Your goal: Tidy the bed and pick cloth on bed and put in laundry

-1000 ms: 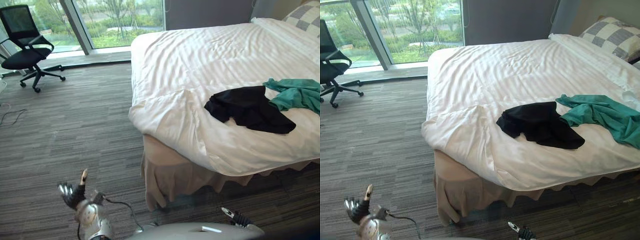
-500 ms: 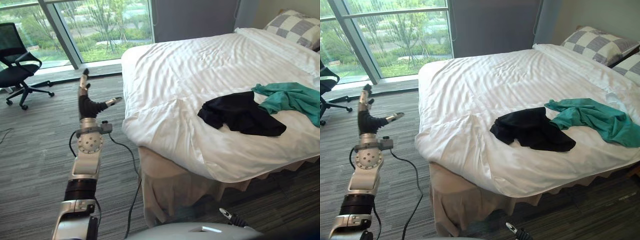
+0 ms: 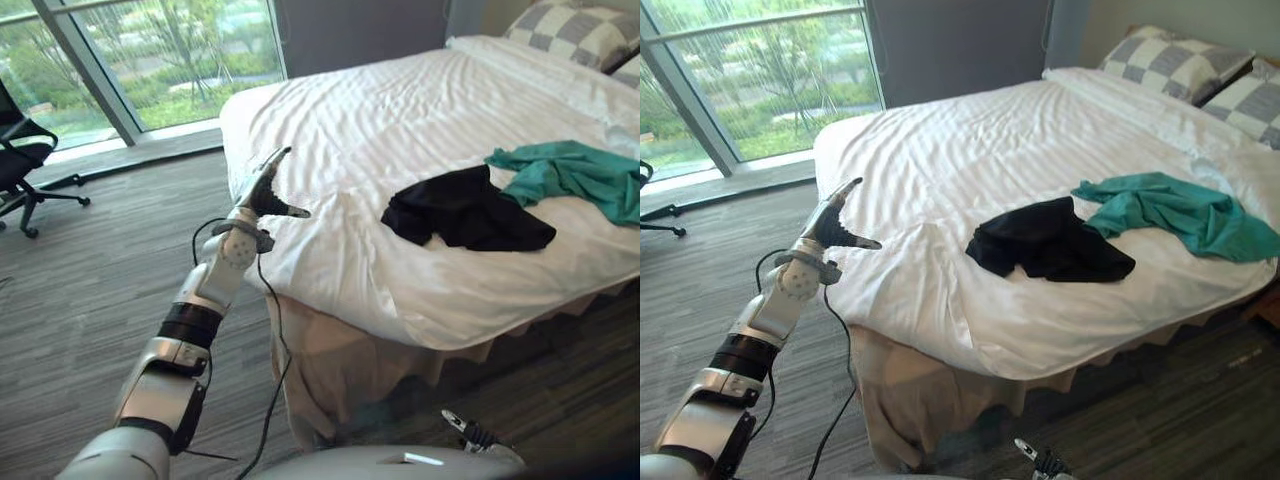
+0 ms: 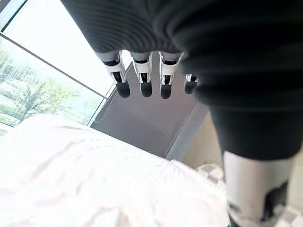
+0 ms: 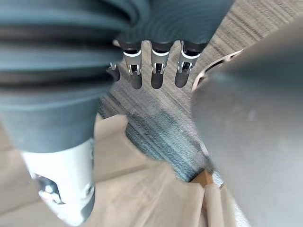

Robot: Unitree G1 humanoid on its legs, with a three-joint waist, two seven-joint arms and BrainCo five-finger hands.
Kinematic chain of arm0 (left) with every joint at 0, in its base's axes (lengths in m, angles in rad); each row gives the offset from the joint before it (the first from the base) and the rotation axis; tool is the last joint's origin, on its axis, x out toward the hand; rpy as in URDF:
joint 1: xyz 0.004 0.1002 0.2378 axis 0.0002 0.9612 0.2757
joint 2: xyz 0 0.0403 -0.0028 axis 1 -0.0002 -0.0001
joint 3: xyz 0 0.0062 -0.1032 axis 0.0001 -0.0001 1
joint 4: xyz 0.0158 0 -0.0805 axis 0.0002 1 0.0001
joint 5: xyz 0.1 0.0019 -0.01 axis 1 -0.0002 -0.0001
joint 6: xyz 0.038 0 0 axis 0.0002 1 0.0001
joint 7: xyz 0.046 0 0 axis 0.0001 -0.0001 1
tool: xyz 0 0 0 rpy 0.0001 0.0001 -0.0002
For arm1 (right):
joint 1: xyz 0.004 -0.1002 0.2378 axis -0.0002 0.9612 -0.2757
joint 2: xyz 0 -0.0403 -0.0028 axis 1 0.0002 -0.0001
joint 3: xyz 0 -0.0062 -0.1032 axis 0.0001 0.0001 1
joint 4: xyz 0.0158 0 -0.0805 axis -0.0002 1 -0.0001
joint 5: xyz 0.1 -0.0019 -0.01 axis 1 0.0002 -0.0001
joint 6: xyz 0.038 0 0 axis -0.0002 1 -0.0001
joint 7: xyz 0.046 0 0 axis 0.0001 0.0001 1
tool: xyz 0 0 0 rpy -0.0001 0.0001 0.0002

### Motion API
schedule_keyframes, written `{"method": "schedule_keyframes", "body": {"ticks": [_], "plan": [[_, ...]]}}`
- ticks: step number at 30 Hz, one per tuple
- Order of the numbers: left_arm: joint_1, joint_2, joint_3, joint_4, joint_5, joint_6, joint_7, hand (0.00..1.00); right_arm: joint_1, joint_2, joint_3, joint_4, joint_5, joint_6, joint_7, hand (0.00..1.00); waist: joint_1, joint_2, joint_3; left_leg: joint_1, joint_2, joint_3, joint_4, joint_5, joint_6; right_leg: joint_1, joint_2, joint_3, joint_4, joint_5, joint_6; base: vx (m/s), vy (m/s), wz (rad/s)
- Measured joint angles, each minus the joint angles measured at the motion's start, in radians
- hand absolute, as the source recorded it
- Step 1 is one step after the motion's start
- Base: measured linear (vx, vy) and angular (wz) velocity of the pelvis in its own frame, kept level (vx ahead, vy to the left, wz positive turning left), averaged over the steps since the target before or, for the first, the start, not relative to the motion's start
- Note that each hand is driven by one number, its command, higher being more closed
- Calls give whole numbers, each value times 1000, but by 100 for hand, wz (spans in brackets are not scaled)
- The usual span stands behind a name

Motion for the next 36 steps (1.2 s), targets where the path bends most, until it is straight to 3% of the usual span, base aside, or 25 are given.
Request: {"method": "schedule_keyframes", "body": {"ticks": [4,10,13,16,20,23,24,27,32,36], "plan": [[-43,-4,-26,32,2,121,0,0,-19,-36,5,-37,-3,-17,-19,0,-9,15,50,-38,-26,18,0,13,2,-103,-39,34,119,-38,5,-102,-8,-7],[-102,-3,-27,51,-4,285,0,0,-45,-33,15,-87,-14,-28,-27,0,-8,9,99,-106,-38,37,0,36,-2,-218,-62,52,209,-51,2,-44,-44,2],[-134,-3,-26,51,-45,359,10,0,-61,-32,32,-140,8,-41,-39,0,-10,-4,153,-163,-39,42,39,34,-1,-270,-74,64,234,-50,2,-39,-40,7],[-158,-3,-23,51,-47,424,68,0,-90,-18,38,-187,64,-64,-46,0,-13,-17,206,-245,-24,47,118,15,15,-329,-81,69,255,-38,-5,-32,-44,10],[-192,-4,-22,52,-47,438,184,0,-123,-15,58,-248,121,-90,-48,0,-11,-27,280,-357,30,66,272,-35,35,-389,-63,83,263,-7,-16,-52,-43,-2],[-247,-7,-23,52,-29,405,239,0,-147,-14,76,-285,159,-106,-52,0,-12,-29,319,-454,78,65,380,-74,50,-449,-40,94,265,17,-24,-62,-3,-10],[-264,-10,-26,52,-3,391,241,100,-155,-10,76,-293,163,-113,-54,0,-14,-27,337,-480,95,64,414,-90,56,-464,-30,95,265,25,-27,-81,13,-13],[-306,-12,-52,52,46,365,249,100,-157,9,78,-302,190,-150,-57,0,-18,-29,370,-547,133,61,499,-129,69,-506,-8,119,270,26,-27,-108,26,-13],[-365,12,-80,51,84,331,257,100,-165,9,78,-297,190,-180,-52,0,-27,-30,380,-601,153,68,564,-172,85,-552,6,147,281,27,-33,-77,39,-10],[-400,61,-143,7,128,314,161,100,-177,7,74,-281,179,-203,-46,0,-33,-30,393,-608,158,83,597,-194,101,-554,3,163,281,29,-35,-9,54,-9]]}}
